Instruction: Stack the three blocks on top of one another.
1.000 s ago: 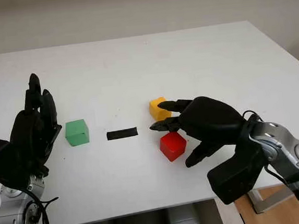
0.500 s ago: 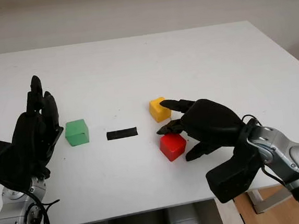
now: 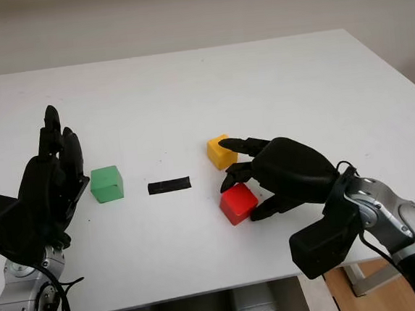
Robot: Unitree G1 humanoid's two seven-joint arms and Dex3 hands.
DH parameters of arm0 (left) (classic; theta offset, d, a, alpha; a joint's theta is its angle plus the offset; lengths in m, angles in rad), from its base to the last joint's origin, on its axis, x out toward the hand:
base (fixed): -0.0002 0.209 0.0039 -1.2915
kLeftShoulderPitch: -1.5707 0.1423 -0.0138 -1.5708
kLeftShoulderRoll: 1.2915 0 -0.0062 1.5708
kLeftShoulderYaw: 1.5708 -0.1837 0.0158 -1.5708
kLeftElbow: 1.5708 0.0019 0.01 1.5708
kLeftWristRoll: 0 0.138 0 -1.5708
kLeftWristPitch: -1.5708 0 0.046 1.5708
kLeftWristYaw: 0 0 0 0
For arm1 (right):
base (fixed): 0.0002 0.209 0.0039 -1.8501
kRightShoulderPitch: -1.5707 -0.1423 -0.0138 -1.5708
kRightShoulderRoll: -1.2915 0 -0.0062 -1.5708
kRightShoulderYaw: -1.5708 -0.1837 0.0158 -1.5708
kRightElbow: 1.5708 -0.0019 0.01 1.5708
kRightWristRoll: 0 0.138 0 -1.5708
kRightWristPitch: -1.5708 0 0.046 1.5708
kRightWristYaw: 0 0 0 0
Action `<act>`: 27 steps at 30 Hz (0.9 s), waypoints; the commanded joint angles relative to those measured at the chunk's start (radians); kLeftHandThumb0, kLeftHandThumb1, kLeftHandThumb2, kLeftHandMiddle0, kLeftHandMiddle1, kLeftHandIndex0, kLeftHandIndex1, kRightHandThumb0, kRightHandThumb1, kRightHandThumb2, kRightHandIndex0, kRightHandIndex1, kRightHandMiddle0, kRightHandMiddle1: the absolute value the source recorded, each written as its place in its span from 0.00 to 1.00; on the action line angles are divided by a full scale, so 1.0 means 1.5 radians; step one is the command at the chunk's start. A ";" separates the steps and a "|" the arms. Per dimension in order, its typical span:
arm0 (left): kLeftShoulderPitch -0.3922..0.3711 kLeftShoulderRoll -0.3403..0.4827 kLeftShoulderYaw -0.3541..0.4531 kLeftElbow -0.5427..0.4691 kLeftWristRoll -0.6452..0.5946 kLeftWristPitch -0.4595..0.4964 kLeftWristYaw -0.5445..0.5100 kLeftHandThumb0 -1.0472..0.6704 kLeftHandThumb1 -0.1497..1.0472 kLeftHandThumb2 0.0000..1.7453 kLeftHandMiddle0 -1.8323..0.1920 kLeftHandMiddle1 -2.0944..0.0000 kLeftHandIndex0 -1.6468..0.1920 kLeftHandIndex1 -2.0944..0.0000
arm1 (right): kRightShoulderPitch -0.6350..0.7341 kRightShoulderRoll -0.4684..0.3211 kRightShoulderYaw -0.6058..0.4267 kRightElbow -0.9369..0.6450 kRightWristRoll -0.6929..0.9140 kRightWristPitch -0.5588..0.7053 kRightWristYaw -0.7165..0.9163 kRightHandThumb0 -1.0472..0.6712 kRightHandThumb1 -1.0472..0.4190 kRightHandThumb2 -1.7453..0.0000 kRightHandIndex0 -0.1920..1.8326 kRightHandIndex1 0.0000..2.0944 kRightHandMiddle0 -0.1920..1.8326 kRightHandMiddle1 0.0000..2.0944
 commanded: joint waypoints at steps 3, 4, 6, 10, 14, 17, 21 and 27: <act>-0.003 0.001 -0.002 -0.005 0.005 -0.002 0.002 0.16 1.00 0.34 1.00 1.00 1.00 1.00 | -0.006 0.006 0.000 -0.015 0.047 0.022 0.047 0.37 0.13 0.97 0.21 0.02 0.31 0.51; -0.004 0.001 -0.002 -0.005 0.006 -0.002 0.003 0.16 1.00 0.34 1.00 1.00 1.00 1.00 | -0.004 0.008 -0.002 -0.019 0.059 0.027 0.058 0.36 0.13 0.97 0.21 0.02 0.30 0.51; -0.006 0.000 -0.002 -0.004 0.006 -0.003 0.002 0.15 1.00 0.33 1.00 1.00 1.00 1.00 | -0.001 0.010 -0.004 -0.024 0.072 0.030 0.068 0.35 0.13 0.97 0.21 0.02 0.30 0.50; -0.009 -0.002 0.000 0.001 0.004 -0.009 0.003 0.16 1.00 0.33 1.00 1.00 1.00 1.00 | 0.003 0.015 -0.007 -0.025 0.075 0.023 0.063 0.38 0.12 0.97 0.22 0.02 0.33 0.53; -0.003 0.001 -0.002 -0.006 0.006 -0.003 0.000 0.16 1.00 0.34 1.00 1.00 1.00 1.00 | 0.000 0.016 -0.010 -0.026 0.067 0.015 0.049 0.39 0.12 0.97 0.23 0.03 0.34 0.56; -0.002 0.000 -0.001 -0.007 0.006 -0.004 0.000 0.16 1.00 0.35 1.00 1.00 1.00 1.00 | -0.014 0.018 -0.020 -0.022 0.091 0.014 0.048 0.40 0.11 0.97 0.22 0.02 0.31 0.60; -0.008 -0.003 0.001 -0.002 0.001 -0.008 0.002 0.16 1.00 0.33 1.00 1.00 1.00 1.00 | -0.068 0.030 -0.031 0.002 0.157 0.025 0.071 0.40 0.11 0.97 0.23 0.03 0.30 0.64; -0.019 -0.002 -0.003 0.007 0.007 -0.008 0.004 0.17 1.00 0.34 1.00 1.00 1.00 1.00 | -0.195 0.058 -0.030 0.056 0.246 0.096 0.159 0.37 0.08 0.97 0.22 0.02 0.30 0.65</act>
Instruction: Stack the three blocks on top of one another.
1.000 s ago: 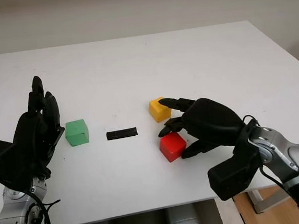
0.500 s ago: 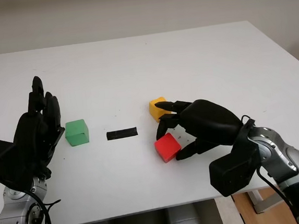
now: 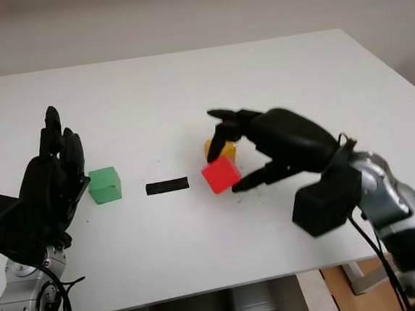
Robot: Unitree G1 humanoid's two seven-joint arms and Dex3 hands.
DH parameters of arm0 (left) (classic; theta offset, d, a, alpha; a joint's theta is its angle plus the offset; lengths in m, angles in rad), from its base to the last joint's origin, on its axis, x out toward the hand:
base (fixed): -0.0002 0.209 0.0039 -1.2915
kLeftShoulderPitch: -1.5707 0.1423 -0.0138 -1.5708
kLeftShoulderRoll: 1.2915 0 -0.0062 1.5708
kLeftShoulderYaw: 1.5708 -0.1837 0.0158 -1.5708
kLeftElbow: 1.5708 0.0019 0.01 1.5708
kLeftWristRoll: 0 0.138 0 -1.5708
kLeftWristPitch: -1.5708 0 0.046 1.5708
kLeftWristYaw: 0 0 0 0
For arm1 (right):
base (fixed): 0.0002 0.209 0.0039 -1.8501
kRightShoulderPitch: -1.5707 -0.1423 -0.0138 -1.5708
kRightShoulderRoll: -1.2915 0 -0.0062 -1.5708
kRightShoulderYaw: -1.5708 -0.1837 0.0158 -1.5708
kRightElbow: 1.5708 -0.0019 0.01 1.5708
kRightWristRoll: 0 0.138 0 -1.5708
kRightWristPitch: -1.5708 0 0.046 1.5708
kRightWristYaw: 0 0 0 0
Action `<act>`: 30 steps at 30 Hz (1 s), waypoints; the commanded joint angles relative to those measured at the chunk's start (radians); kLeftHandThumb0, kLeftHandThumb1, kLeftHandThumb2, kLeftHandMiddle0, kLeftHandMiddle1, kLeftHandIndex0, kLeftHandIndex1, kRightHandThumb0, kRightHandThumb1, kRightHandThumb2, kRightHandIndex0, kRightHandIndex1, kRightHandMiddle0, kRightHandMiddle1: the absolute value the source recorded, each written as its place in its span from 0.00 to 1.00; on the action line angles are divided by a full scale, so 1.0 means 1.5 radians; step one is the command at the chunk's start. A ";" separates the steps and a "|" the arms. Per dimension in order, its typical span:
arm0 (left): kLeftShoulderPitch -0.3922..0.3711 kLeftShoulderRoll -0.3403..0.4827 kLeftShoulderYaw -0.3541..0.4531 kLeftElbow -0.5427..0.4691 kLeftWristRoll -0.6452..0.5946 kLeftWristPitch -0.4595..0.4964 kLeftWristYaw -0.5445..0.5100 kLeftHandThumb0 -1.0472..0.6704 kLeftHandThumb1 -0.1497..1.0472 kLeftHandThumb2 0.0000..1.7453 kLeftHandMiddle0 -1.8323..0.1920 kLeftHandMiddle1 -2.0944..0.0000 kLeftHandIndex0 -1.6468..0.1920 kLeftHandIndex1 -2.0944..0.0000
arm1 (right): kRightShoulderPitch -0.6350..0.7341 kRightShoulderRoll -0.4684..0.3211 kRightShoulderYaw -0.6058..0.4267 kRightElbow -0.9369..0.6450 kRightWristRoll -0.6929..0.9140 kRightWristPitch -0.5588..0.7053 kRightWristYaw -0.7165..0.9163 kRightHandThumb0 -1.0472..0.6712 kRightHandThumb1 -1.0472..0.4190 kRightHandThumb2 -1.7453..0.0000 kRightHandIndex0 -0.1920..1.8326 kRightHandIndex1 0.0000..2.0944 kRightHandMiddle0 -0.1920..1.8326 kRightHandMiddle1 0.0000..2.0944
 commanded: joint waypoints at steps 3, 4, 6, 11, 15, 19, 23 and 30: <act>-0.020 0.000 -0.003 0.011 0.005 -0.012 0.004 0.17 1.00 0.34 1.00 1.00 1.00 1.00 | -0.093 0.045 0.000 0.060 0.024 0.041 0.026 0.36 0.08 0.97 0.23 0.03 0.32 0.66; -0.021 -0.001 -0.004 0.012 0.006 -0.012 0.005 0.17 1.00 0.34 1.00 1.00 1.00 1.00 | -0.109 0.056 0.002 0.076 0.022 0.046 0.026 0.36 0.09 0.97 0.23 0.03 0.33 0.66; -0.024 -0.002 -0.004 0.012 0.007 -0.012 0.006 0.17 1.00 0.34 1.00 1.00 1.00 1.00 | -0.148 0.088 0.009 0.125 0.022 0.059 0.026 0.35 0.09 0.97 0.23 0.03 0.34 0.66; -0.025 -0.002 -0.003 0.009 0.007 -0.009 0.009 0.16 1.00 0.33 1.00 1.00 1.00 1.00 | -0.207 0.157 0.020 0.226 0.027 0.072 0.029 0.35 0.09 0.97 0.22 0.02 0.32 0.69; -0.024 -0.006 -0.001 0.005 0.006 -0.009 0.014 0.16 1.00 0.33 1.00 1.00 1.00 1.00 | -0.232 0.196 0.026 0.282 0.015 0.086 0.016 0.34 0.08 0.97 0.21 0.02 0.30 0.70; -0.025 -0.007 -0.001 0.001 0.007 -0.006 0.019 0.16 1.00 0.33 1.00 1.00 1.00 1.00 | -0.261 0.222 0.042 0.332 -0.006 0.103 0.009 0.33 0.08 0.97 0.20 0.02 0.29 0.70; -0.025 -0.005 -0.002 0.006 0.012 -0.010 0.023 0.16 1.00 0.32 1.00 1.00 1.00 1.00 | -0.283 0.242 0.045 0.372 -0.006 0.115 0.020 0.33 0.08 0.97 0.20 0.02 0.31 0.71; -0.022 -0.005 -0.002 0.008 0.015 -0.016 0.025 0.16 1.00 0.32 1.00 1.00 1.00 1.00 | -0.298 0.258 0.060 0.417 -0.016 0.095 0.038 0.32 0.08 0.97 0.20 0.02 0.32 0.73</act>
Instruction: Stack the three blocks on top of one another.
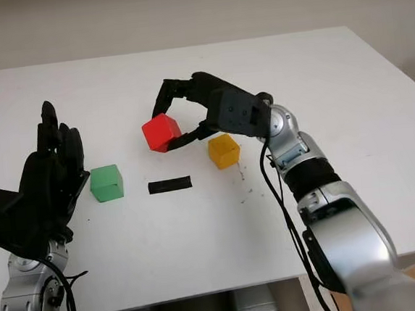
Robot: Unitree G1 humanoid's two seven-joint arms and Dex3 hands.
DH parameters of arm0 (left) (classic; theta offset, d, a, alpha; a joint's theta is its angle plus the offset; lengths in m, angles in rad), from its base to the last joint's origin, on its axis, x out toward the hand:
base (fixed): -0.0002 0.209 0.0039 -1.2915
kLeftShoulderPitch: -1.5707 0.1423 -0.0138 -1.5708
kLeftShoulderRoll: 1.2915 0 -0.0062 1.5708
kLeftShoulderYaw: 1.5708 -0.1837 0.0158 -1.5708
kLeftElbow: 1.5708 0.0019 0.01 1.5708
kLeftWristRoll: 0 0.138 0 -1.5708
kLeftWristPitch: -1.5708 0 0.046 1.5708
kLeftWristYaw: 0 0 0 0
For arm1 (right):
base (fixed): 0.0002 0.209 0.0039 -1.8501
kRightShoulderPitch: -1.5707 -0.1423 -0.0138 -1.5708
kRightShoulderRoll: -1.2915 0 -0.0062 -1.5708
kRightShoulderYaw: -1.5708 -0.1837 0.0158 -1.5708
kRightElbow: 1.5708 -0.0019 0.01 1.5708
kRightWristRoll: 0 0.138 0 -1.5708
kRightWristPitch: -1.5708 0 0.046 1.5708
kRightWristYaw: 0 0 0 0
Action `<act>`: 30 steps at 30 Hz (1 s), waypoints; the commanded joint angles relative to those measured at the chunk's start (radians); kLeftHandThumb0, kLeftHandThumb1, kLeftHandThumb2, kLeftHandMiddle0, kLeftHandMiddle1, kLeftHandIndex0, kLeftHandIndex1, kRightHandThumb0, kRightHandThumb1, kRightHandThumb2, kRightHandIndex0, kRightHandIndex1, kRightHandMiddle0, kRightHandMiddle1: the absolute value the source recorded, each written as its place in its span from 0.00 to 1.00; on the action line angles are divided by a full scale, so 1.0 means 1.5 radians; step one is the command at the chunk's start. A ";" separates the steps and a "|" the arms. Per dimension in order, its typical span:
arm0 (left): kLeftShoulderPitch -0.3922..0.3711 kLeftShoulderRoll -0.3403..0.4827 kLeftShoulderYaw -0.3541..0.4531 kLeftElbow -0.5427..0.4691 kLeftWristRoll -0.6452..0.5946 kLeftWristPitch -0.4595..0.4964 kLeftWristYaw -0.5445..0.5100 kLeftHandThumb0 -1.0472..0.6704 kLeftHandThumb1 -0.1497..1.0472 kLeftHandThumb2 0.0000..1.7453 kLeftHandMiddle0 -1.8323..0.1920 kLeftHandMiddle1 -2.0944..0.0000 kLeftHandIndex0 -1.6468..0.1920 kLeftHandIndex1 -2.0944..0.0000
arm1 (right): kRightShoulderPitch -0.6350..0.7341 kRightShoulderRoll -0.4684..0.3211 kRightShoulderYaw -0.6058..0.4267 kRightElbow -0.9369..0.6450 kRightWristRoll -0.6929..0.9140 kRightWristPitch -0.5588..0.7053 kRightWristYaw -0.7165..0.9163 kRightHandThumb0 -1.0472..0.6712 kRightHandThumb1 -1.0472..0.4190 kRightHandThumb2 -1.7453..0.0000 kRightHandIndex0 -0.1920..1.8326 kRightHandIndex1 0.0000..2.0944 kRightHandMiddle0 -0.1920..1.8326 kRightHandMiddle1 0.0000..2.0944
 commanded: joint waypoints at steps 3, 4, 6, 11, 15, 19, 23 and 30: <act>-0.004 -0.003 0.000 -0.004 -0.001 -0.005 0.001 0.16 1.00 0.32 1.00 1.00 1.00 1.00 | -0.017 0.004 0.008 0.019 -0.004 -0.028 0.010 0.33 0.08 0.97 0.20 0.03 0.31 0.74; -0.004 -0.003 -0.001 -0.003 -0.001 -0.005 0.002 0.16 1.00 0.32 1.00 1.00 1.00 1.00 | -0.016 0.004 0.009 0.022 -0.004 -0.032 0.012 0.33 0.08 0.97 0.20 0.02 0.31 0.74; -0.005 -0.004 -0.002 -0.003 0.001 -0.005 0.003 0.16 1.00 0.32 1.00 1.00 1.00 1.00 | -0.014 0.003 0.014 0.024 -0.011 -0.034 0.010 0.32 0.08 0.97 0.19 0.02 0.30 0.75; -0.009 -0.004 -0.006 -0.001 0.006 -0.005 0.002 0.16 1.00 0.33 1.00 1.00 1.00 1.00 | -0.003 0.002 0.027 0.020 -0.037 -0.042 -0.006 0.30 0.08 0.97 0.19 0.02 0.30 0.74; -0.012 -0.006 -0.004 -0.005 0.005 0.002 0.006 0.16 1.00 0.32 1.00 1.00 1.00 1.00 | 0.010 0.003 0.029 0.015 -0.037 -0.043 -0.008 0.30 0.08 0.97 0.19 0.02 0.30 0.73; -0.011 -0.005 0.000 0.000 0.002 -0.007 0.003 0.17 1.00 0.32 1.00 1.00 1.00 1.00 | 0.025 0.003 0.031 0.005 -0.034 -0.046 -0.003 0.32 0.08 0.97 0.18 0.02 0.31 0.73; -0.012 -0.003 0.000 0.004 0.001 -0.007 0.001 0.16 1.00 0.32 1.00 1.00 1.00 1.00 | 0.039 0.005 0.030 0.006 -0.034 -0.064 -0.012 0.34 0.08 0.97 0.18 0.02 0.32 0.74; -0.009 -0.003 -0.002 0.006 0.003 -0.009 0.000 0.16 1.00 0.33 1.00 1.00 1.00 1.00 | 0.047 0.008 0.039 0.011 -0.046 -0.067 -0.023 0.34 0.08 0.97 0.18 0.02 0.30 0.75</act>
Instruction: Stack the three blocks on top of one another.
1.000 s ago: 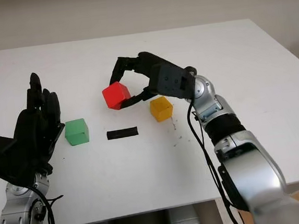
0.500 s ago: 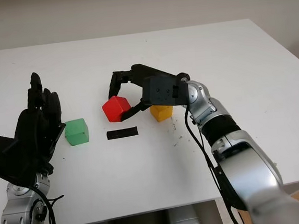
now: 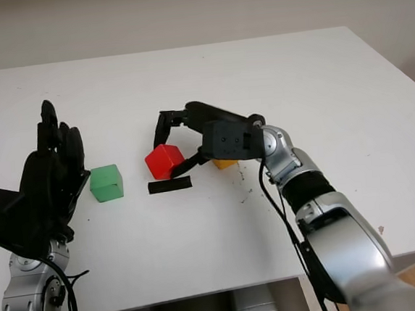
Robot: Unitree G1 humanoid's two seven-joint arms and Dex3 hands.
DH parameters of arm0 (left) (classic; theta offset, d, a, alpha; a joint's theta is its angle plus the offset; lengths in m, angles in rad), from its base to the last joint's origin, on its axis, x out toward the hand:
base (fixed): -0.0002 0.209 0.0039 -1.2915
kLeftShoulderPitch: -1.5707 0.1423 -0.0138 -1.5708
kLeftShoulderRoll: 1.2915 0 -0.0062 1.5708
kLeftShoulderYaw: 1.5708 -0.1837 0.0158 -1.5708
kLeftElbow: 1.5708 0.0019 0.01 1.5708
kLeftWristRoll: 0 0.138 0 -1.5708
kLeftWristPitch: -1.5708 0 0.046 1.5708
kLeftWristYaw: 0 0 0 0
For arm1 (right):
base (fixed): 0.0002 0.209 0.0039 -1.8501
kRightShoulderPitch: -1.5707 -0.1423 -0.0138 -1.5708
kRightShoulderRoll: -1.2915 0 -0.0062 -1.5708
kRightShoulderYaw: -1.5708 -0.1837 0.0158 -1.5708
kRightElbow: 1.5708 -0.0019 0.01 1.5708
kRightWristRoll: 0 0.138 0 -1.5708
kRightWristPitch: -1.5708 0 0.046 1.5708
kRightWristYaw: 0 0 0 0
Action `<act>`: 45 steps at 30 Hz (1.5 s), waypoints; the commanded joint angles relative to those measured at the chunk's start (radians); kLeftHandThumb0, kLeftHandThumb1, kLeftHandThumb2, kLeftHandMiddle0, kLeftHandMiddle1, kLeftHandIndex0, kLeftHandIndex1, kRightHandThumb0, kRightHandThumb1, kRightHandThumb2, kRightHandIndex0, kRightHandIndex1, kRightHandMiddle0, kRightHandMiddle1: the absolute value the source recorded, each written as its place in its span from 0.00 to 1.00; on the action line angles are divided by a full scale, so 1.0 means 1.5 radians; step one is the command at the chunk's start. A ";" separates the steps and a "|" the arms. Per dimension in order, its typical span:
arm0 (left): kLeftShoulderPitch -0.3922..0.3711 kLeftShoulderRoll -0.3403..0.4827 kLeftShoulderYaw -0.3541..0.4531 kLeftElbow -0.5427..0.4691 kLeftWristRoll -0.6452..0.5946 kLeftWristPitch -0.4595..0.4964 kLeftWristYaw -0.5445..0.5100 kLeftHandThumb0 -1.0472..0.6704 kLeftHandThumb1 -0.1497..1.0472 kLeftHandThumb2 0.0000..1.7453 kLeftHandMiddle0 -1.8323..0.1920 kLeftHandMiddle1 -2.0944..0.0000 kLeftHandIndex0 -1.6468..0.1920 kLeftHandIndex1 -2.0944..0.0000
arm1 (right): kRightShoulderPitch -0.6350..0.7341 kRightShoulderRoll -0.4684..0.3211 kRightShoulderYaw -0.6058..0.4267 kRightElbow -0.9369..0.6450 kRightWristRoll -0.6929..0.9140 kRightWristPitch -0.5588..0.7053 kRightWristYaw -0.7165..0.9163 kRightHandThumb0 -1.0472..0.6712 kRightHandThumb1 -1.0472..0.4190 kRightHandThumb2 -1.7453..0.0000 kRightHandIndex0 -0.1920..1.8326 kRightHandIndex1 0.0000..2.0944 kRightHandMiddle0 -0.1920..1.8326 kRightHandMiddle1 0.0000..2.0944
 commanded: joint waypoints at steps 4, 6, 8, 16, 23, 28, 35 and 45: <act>-0.006 0.002 0.001 0.004 0.000 -0.010 -0.003 0.16 1.00 0.33 1.00 1.00 1.00 1.00 | -0.008 -0.004 0.020 -0.010 -0.032 -0.012 -0.012 0.33 0.07 0.97 0.18 0.02 0.29 0.75; -0.007 0.001 0.002 0.003 0.000 -0.008 -0.001 0.16 1.00 0.33 1.00 1.00 1.00 1.00 | -0.013 -0.008 0.032 -0.009 -0.053 -0.022 -0.024 0.33 0.07 0.97 0.17 0.02 0.29 0.75; -0.009 0.001 0.001 0.003 0.000 -0.005 -0.001 0.16 1.00 0.32 1.00 1.00 1.00 1.00 | -0.018 -0.010 0.040 -0.003 -0.068 -0.034 -0.038 0.32 0.07 0.97 0.17 0.02 0.29 0.75; -0.008 -0.004 -0.004 0.004 0.005 -0.009 0.001 0.16 1.00 0.32 1.00 1.00 1.00 1.00 | -0.043 -0.016 0.058 0.028 -0.111 -0.070 -0.091 0.34 0.07 0.97 0.18 0.03 0.30 0.74; -0.005 -0.004 -0.005 -0.004 0.010 -0.004 0.003 0.16 1.00 0.33 1.00 1.00 1.00 1.00 | -0.062 -0.025 0.070 0.035 -0.133 -0.076 -0.105 0.37 0.08 0.97 0.18 0.02 0.29 0.72; -0.002 -0.002 -0.003 -0.002 0.008 -0.011 -0.001 0.17 1.00 0.33 1.00 1.00 1.00 1.00 | -0.073 -0.036 0.090 0.037 -0.173 -0.099 -0.153 0.37 0.08 0.97 0.18 0.03 0.30 0.70; -0.002 -0.002 -0.001 -0.001 0.006 -0.009 -0.002 0.16 1.00 0.32 1.00 1.00 1.00 1.00 | -0.087 -0.036 0.097 0.053 -0.174 -0.103 -0.146 0.37 0.07 0.97 0.17 0.02 0.29 0.70; -0.012 -0.003 -0.002 0.004 0.008 -0.002 0.006 0.16 1.00 0.32 1.00 1.00 1.00 1.00 | -0.096 -0.037 0.105 0.070 -0.175 -0.106 -0.133 0.34 0.06 0.97 0.17 0.03 0.31 0.65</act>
